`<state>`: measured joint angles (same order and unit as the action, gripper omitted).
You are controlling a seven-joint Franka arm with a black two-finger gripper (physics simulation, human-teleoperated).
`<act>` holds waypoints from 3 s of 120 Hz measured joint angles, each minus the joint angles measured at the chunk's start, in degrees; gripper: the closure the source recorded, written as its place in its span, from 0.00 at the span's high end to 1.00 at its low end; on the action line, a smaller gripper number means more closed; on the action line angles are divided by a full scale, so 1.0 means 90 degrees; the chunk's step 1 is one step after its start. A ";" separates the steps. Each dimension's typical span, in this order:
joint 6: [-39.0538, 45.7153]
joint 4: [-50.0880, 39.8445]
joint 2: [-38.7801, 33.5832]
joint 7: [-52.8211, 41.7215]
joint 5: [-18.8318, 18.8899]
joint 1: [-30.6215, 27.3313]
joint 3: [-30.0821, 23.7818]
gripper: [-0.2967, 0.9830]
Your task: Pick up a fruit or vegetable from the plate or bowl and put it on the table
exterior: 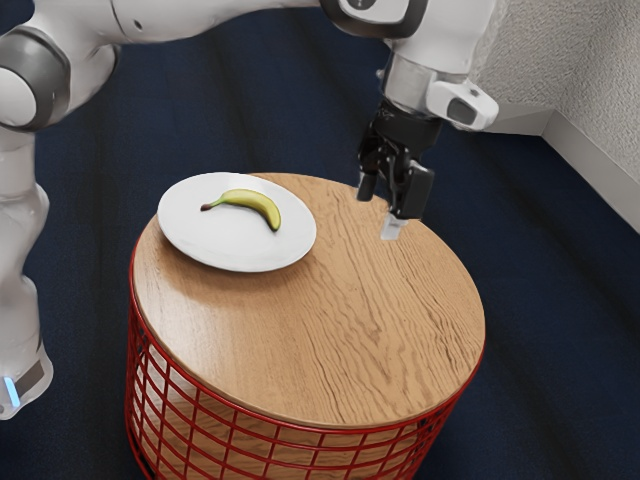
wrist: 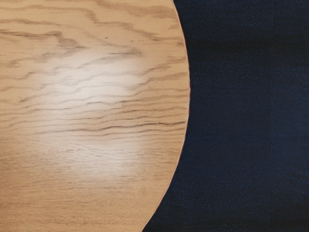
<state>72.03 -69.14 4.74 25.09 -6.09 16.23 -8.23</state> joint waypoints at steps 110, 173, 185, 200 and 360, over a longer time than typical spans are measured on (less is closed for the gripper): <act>0.2867 -0.6507 -0.3838 -0.2140 0.2278 0.0792 0.4129 0.73; 0.3561 -0.6499 -0.3146 -0.5381 0.2445 0.0260 0.5084 0.69; 0.3760 -0.6465 -0.3111 -0.5828 0.2452 0.0456 0.5120 0.68; 0.3974 -0.6486 -0.3028 -0.6291 0.2419 0.0681 0.5219 0.67; 0.5195 -0.5966 -0.1920 -0.7995 0.1081 0.0647 0.4429 0.37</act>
<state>118.79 -122.84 -12.54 -46.86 3.63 22.05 31.63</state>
